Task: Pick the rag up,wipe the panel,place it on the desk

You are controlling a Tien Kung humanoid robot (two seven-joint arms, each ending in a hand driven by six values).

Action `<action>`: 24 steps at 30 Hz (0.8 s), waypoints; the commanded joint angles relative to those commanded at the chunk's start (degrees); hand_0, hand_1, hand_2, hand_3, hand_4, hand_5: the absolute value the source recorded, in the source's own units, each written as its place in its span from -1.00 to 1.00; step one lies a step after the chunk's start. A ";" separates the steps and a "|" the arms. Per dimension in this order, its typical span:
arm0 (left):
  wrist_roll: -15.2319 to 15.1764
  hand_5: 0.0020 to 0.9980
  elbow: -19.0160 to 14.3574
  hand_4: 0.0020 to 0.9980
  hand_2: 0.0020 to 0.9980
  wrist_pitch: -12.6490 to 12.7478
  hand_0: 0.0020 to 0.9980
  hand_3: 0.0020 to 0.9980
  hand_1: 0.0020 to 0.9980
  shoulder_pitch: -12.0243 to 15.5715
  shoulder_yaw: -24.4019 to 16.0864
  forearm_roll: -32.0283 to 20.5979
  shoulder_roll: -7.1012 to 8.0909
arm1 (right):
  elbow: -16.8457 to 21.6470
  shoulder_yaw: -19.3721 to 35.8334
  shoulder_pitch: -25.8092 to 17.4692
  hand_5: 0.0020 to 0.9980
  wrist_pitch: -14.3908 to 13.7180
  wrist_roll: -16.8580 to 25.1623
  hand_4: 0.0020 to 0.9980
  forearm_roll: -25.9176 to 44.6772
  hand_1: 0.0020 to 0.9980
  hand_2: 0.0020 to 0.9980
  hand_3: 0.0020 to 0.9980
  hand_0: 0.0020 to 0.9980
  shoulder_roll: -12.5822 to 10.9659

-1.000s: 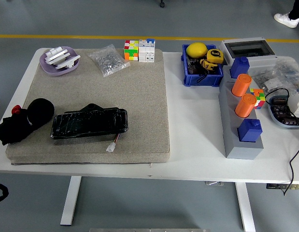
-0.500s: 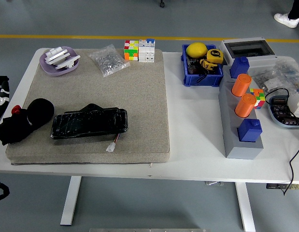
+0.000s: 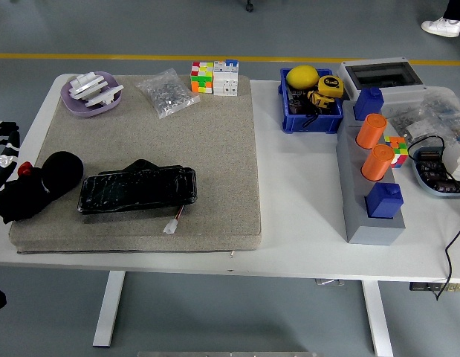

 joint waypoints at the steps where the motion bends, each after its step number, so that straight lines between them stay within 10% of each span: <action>1: 0.39 0.09 -0.13 0.36 0.22 -0.08 0.02 0.15 0.25 0.06 -0.01 0.63 0.15 | 0.00 -0.36 -0.12 -0.03 -0.01 0.01 1.00 0.54 0.17 0.29 0.17 0.17 0.01; 24: 5.72 0.01 -0.93 0.37 0.22 -4.32 0.11 0.17 0.29 0.65 -1.58 7.33 1.95 | 0.00 -0.58 -1.49 -0.03 1.50 -0.12 1.00 3.67 0.40 0.40 0.25 0.52 0.71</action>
